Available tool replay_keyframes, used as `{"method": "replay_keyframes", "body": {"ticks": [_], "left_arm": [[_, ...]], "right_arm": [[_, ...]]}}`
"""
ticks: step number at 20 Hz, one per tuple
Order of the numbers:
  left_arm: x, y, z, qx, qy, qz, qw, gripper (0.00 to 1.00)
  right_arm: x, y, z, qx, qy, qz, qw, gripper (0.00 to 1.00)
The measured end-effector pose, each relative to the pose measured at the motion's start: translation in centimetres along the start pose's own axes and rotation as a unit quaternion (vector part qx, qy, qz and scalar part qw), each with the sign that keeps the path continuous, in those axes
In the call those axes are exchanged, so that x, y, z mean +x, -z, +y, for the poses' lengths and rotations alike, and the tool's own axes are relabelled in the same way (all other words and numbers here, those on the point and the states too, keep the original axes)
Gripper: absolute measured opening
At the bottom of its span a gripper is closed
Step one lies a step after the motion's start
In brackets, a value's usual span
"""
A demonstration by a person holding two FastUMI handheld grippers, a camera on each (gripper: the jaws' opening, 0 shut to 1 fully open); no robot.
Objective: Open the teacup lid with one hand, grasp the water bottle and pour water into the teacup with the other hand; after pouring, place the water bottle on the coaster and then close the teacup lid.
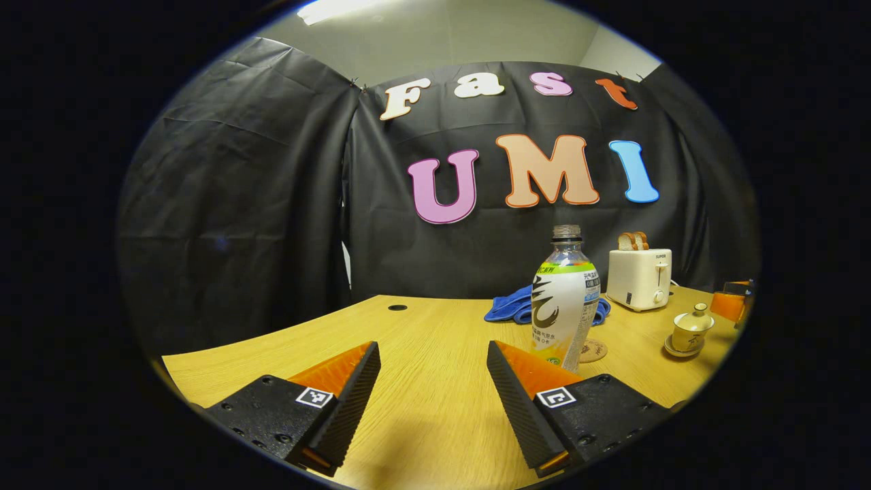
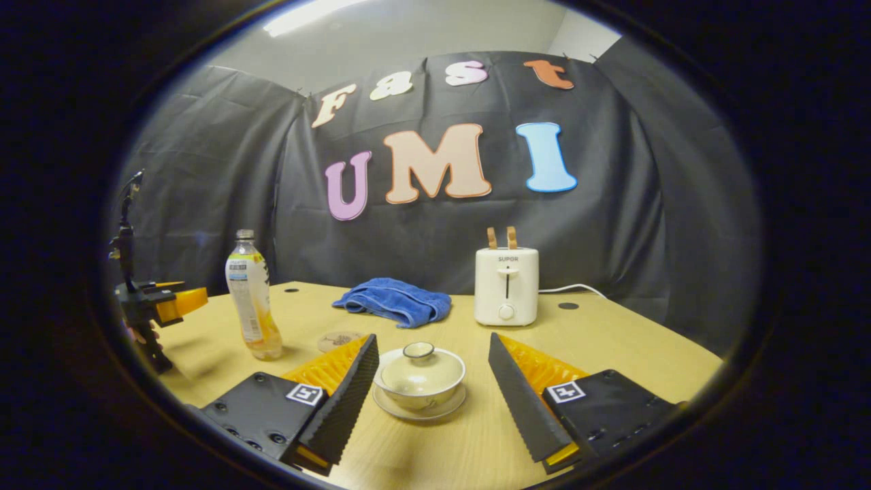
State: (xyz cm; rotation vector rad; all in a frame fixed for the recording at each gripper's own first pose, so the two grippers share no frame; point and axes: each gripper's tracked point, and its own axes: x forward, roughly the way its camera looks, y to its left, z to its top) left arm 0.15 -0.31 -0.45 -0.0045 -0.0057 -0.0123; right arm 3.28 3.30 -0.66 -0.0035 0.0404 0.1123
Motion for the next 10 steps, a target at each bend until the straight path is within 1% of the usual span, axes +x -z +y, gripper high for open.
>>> {"method": "replay_keyframes", "body": {"ticks": [4, 6, 10], "left_arm": [[0.1, 0.1, -0.2, 0.0, 0.003, 0.0, 1.0, 0.92], [0.1, 0.0, -0.2, 0.0, 0.004, -0.001, 1.0, 0.92], [0.1, 0.1, -0.3, -0.001, 0.005, -0.001, 1.0, 0.92]], "right_arm": [[2.1, 0.6, 0.6, -0.003, -0.01, 0.024, 1.0, 1.0], [2.9, 0.8, 0.7, -0.003, -0.009, 0.03, 0.999, 0.94], [4.2, 1.8, 1.1, -0.006, -0.017, 0.061, 0.998, 0.83]]}}
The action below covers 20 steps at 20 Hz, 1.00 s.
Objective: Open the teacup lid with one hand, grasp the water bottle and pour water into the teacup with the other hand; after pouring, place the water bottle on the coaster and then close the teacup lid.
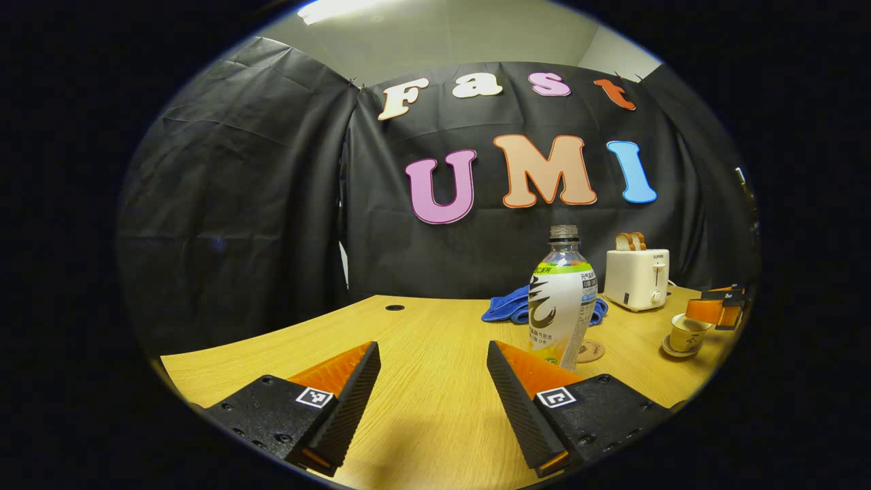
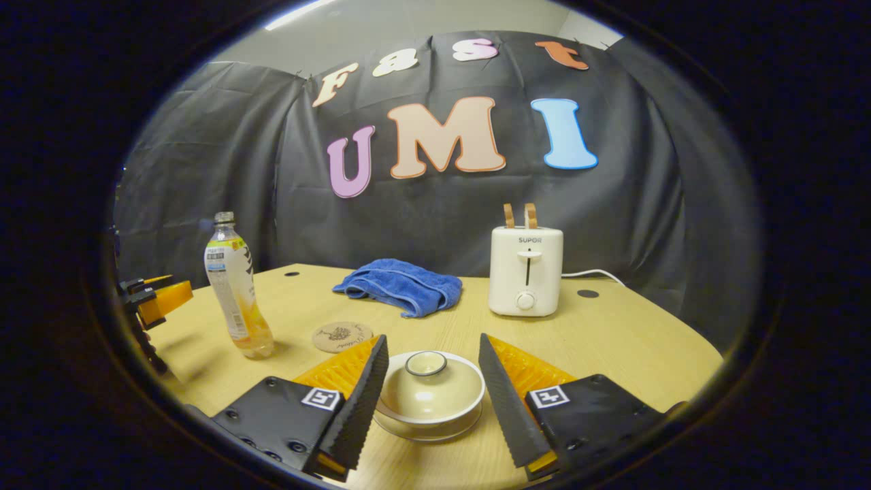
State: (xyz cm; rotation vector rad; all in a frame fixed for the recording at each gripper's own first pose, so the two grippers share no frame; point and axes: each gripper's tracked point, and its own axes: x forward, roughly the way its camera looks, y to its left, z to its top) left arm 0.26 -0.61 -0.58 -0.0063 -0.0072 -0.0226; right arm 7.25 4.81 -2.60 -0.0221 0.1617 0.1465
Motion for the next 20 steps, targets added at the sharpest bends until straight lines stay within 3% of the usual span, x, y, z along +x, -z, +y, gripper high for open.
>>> {"method": "replay_keyframes", "body": {"ticks": [9, 16, 20], "left_arm": [[0.0, 0.0, -0.1, -0.001, 0.004, 0.0, 1.0, 0.92], [0.0, 0.0, -0.4, -0.002, 0.011, -0.001, 1.0, 0.92], [0.2, 0.0, -1.7, -0.003, 0.047, -0.002, 0.999, 0.92]], "right_arm": [[0.7, 0.0, 0.3, -0.027, 0.009, 0.004, 1.0, 0.32], [-0.3, -1.3, -0.2, 0.004, 0.004, -0.047, 0.999, 0.33], [-1.0, -1.7, -0.5, 0.007, 0.007, -0.063, 0.998, 0.33]]}}
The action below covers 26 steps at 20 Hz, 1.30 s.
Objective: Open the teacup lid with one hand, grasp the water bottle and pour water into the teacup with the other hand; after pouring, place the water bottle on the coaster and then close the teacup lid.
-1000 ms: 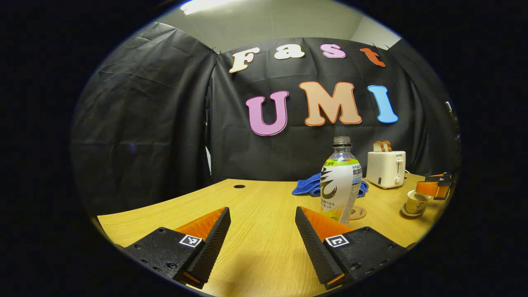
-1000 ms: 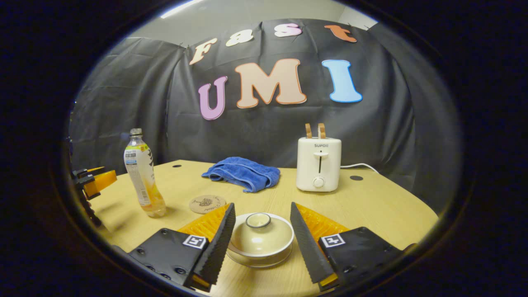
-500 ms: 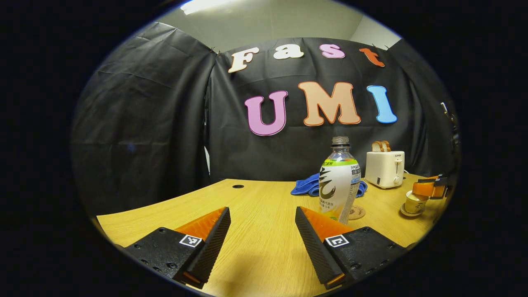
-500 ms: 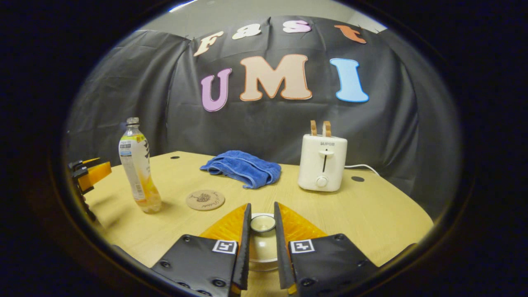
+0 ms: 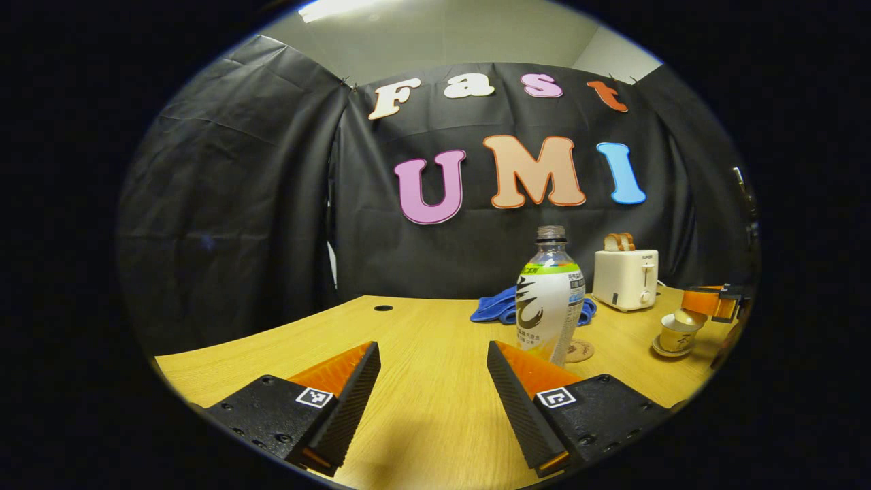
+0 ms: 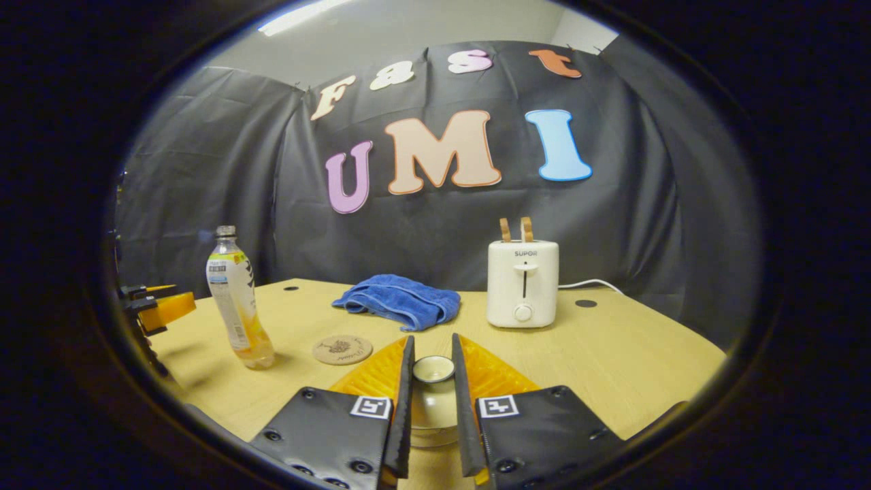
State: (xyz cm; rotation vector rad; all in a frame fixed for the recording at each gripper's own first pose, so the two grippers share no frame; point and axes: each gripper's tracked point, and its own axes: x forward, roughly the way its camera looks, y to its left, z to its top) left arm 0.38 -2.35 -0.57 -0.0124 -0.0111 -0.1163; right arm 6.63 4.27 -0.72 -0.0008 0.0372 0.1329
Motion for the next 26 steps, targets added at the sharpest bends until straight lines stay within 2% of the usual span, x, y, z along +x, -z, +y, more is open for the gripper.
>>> {"method": "replay_keyframes", "body": {"ticks": [4, 12, 17, 26], "left_arm": [[0.2, 0.2, -3.5, -0.002, 0.088, -0.002, 0.996, 0.92], [0.7, 0.0, -8.7, -0.005, 0.21, -0.004, 0.978, 0.92], [2.6, 0.7, -9.7, -0.001, 0.207, 0.013, 0.978, 0.92], [6.1, 2.6, -10.5, 0.029, 0.174, 0.068, 0.982, 0.92]], "right_arm": [[-0.7, -0.4, -0.7, 0.0, 0.012, -0.015, 1.0, 0.33], [-2.9, -0.6, -3.3, 0.0, 0.055, -0.018, 0.998, 0.33], [-4.2, -0.5, -5.0, 0.001, 0.07, -0.017, 0.997, 0.31], [-5.0, -0.7, -7.6, 0.0, 0.089, -0.021, 0.996, 0.33]]}}
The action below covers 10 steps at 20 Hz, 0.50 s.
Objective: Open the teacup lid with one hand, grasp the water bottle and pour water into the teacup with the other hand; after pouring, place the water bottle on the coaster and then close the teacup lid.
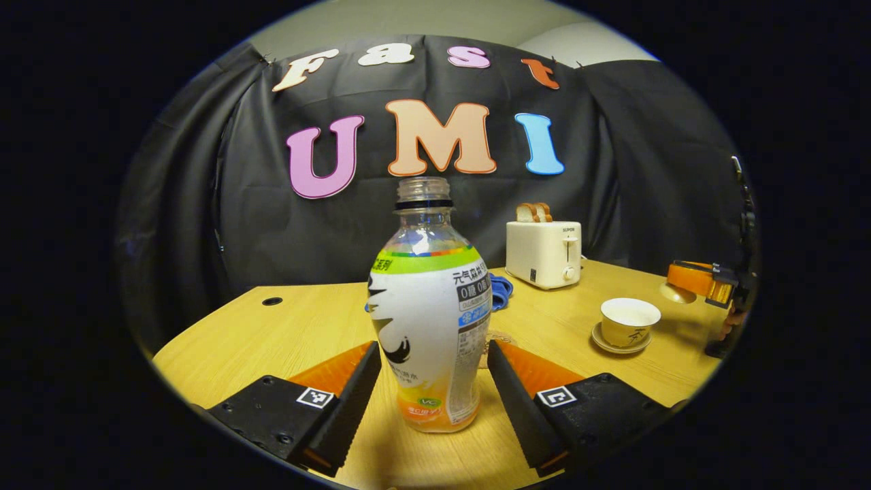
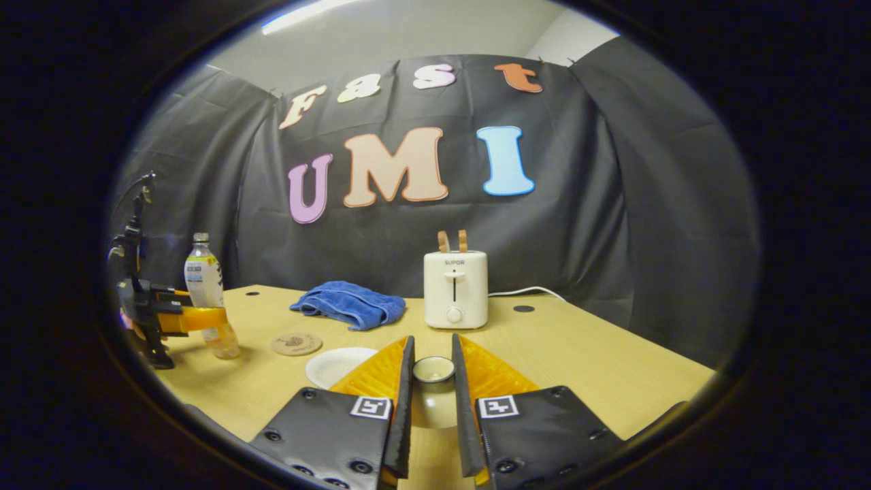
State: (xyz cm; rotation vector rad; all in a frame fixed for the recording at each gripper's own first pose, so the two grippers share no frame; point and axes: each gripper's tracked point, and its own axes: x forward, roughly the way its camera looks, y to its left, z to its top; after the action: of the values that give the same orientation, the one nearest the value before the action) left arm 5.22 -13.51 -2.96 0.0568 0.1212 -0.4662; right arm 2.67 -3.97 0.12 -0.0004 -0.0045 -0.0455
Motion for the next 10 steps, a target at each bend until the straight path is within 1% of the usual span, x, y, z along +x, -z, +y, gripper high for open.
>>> {"method": "replay_keyframes", "body": {"ticks": [2, 3, 4, 5, 6, 8, 10], "left_arm": [[0.6, -0.4, 0.3, 0.004, -0.014, -0.005, 1.0, 0.88], [1.0, -0.3, 0.2, 0.006, -0.016, -0.006, 1.0, 0.83], [1.3, -0.3, 0.0, 0.009, -0.019, -0.002, 1.0, 0.79], [1.3, 0.0, 0.3, 0.014, -0.031, 0.003, 0.999, 0.67], [1.2, 0.0, 0.6, 0.022, -0.046, 0.006, 0.999, 0.66], [1.4, -0.2, 0.6, 0.053, -0.069, 0.009, 0.996, 0.62], [1.5, 0.1, 1.4, 0.114, -0.107, 0.025, 0.987, 0.57]], "right_arm": [[-0.1, -0.1, -0.3, 0.0, 0.002, 0.0, 1.0, 0.34], [-0.1, -0.1, -0.4, 0.0, 0.004, 0.0, 1.0, 0.33], [-0.1, -0.1, -0.6, 0.0, 0.005, 0.0, 1.0, 0.33], [-0.1, -0.1, -0.7, 0.0, 0.006, 0.0, 1.0, 0.33], [-0.1, 0.0, -0.8, 0.0, 0.007, 0.001, 1.0, 0.33], [-0.1, -0.1, -1.1, -0.001, 0.011, 0.0, 1.0, 0.33], [-0.1, -0.1, -1.5, -0.001, 0.015, 0.0, 1.0, 0.34]]}}
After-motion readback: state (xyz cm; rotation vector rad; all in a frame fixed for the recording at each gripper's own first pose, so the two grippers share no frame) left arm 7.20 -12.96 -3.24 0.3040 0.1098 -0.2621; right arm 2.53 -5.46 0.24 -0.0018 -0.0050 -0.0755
